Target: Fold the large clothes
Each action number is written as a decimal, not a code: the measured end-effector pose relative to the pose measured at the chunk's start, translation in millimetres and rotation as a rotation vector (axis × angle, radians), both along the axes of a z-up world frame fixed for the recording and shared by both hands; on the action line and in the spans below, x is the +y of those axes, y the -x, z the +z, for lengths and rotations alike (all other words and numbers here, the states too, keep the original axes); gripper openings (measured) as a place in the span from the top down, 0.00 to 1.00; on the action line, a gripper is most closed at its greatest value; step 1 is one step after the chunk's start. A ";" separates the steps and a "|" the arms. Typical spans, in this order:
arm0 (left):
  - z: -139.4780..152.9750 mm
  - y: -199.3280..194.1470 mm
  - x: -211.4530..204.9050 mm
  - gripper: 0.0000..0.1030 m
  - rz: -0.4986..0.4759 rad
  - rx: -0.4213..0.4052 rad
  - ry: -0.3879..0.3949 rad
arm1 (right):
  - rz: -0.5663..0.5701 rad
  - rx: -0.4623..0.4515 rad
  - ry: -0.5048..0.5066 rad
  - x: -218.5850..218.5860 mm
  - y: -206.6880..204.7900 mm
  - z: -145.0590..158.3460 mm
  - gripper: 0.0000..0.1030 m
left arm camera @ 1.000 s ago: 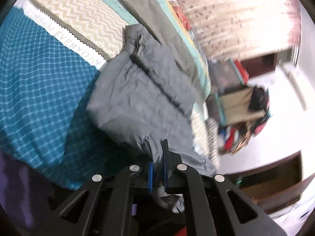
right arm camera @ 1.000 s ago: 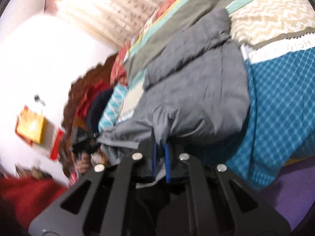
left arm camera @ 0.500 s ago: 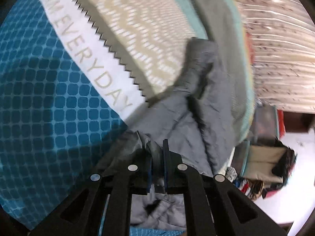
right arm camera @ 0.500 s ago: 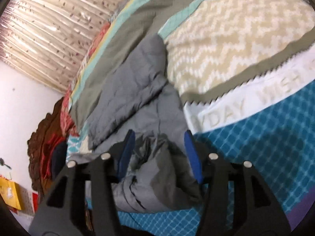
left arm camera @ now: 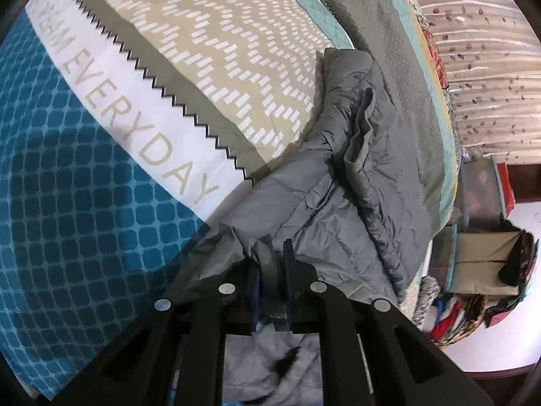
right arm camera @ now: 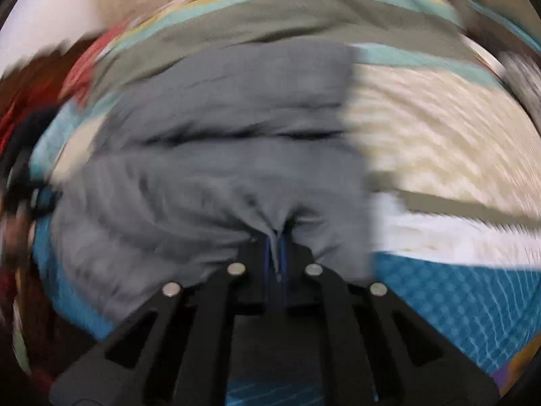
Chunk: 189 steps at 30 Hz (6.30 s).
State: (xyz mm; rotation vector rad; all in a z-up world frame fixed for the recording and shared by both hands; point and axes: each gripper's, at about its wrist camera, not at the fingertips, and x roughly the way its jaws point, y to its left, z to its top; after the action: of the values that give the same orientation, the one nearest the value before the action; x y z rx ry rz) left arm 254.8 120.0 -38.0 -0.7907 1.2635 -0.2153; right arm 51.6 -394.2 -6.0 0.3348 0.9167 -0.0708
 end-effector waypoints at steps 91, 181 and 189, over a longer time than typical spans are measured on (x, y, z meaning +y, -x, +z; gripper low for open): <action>15.9 -0.3 -72.2 0.51 -0.460 -0.260 -0.541 | -0.082 0.009 0.027 6.9 -17.7 -9.6 0.75; 39.4 -2.5 -133.4 0.50 -0.416 -0.433 -0.667 | 0.110 -0.033 -0.093 26.1 -326.6 68.0 0.44; 47.9 10.7 -124.8 0.50 -0.423 -0.455 -0.629 | 0.146 0.079 -0.078 51.9 -442.2 26.1 0.30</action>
State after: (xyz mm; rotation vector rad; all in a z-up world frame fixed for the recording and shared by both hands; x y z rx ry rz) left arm 244.1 -4.8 9.9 0.0755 0.9623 -0.2968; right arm 493.7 -342.2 20.1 0.3385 1.0220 0.0874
